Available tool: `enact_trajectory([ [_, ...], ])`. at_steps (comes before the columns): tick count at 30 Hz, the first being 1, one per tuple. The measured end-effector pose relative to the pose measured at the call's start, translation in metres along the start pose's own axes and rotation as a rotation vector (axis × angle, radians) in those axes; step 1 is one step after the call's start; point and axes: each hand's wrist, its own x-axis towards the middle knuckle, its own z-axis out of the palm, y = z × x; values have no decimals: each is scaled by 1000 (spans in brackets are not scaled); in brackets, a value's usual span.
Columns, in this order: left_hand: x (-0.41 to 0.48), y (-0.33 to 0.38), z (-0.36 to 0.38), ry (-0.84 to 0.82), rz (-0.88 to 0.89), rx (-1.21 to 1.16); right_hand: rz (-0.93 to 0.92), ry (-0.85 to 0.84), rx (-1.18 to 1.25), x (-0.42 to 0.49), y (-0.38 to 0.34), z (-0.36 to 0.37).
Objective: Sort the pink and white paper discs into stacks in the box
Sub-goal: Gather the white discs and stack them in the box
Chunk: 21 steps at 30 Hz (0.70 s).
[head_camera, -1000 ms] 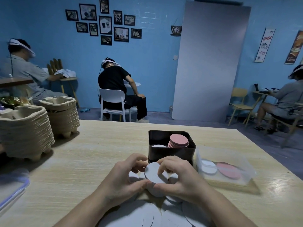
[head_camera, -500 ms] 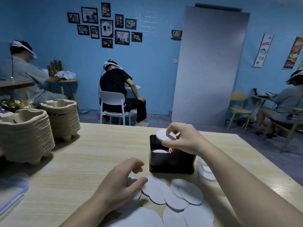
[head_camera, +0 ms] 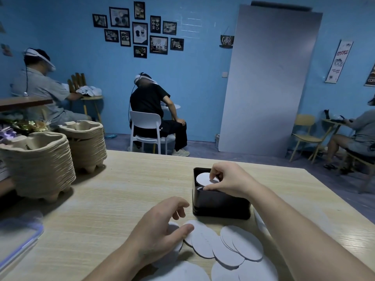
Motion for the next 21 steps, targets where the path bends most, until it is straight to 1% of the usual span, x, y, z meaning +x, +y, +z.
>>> enact_trajectory([
  [4,-1,1,0,1,3,-16,20,-17,7,-2,2,1],
  [6,-2,1,0,3,1,-22,19,11,20,-5,1,0],
  [12,-5,-1,0,15,-5,-31,-25,177,155,-22,-11,-9],
  [17,-6,2,-4,13,4,-26,-107,308,279,-63,-29,-15],
  [19,-6,1,-5,-3,10,-11,-161,309,325,-84,-33,-11],
  [21,-6,-1,-4,-33,10,21,-203,250,367,-104,-32,1],
])
